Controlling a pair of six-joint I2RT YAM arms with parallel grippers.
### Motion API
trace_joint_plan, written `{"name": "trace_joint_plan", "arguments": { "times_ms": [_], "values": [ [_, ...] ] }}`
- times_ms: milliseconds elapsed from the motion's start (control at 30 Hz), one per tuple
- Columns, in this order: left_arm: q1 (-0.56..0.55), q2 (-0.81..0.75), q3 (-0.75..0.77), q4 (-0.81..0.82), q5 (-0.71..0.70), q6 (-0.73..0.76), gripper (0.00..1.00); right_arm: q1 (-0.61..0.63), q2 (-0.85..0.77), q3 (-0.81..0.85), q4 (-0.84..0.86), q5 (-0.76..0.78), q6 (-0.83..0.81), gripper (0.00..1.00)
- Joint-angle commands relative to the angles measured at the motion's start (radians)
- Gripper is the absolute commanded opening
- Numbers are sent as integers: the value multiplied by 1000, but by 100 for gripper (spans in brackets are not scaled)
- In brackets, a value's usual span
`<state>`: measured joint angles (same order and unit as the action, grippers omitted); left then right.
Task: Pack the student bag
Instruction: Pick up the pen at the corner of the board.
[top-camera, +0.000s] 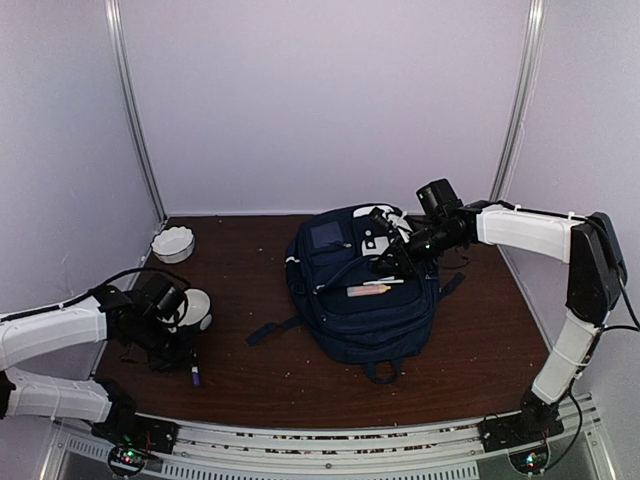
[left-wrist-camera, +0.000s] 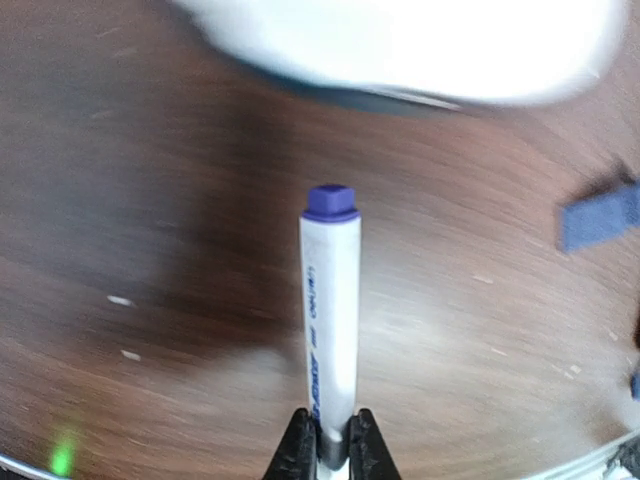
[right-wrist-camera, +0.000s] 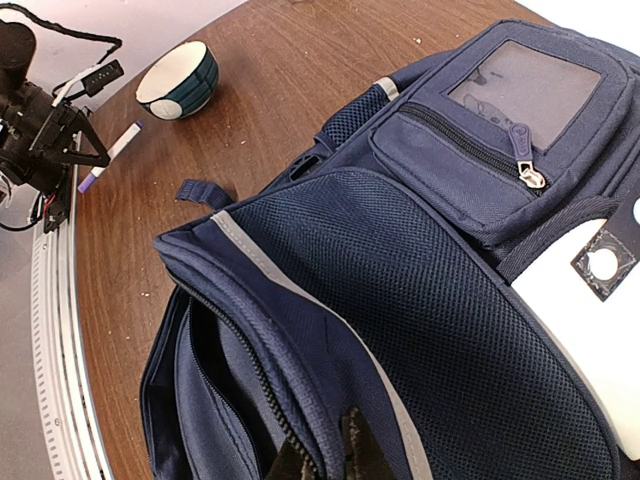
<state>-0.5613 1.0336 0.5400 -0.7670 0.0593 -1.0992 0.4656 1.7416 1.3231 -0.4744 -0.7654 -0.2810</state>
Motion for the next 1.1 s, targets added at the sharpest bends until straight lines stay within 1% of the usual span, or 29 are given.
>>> {"name": "trace_joint_plan", "arguments": {
  "times_ms": [0, 67, 200, 333, 467, 600, 800, 933, 1067],
  "values": [
    [-117, 78, 121, 22, -42, -76, 8, -2, 4, 29, 12, -25, 17, 7],
    [-177, 145, 174, 52, -55, -50, 8, -2, 4, 30, 13, -25, 16, 7],
    [-275, 294, 292, 89, -100, 57, 8, -2, -1, 30, 11, -23, 14, 7],
    [-329, 384, 347, 214, -86, 143, 8, -4, -5, 27, 10, -21, 12, 7],
    [-390, 490, 473, 219, -143, 294, 7, -4, -5, 28, 12, -23, 15, 7],
    [-435, 564, 563, 268, -146, 437, 7, -3, 4, 30, 14, -27, 20, 7],
    [-500, 622, 680, 304, -247, 672, 6, -5, 3, 31, 14, -28, 24, 7],
    [-535, 663, 759, 337, -278, 829, 6, -5, 5, 36, 19, -47, 43, 6],
    [-579, 728, 842, 348, -332, 1018, 6, -5, 7, 40, 18, -59, 52, 5]
  ]
}}
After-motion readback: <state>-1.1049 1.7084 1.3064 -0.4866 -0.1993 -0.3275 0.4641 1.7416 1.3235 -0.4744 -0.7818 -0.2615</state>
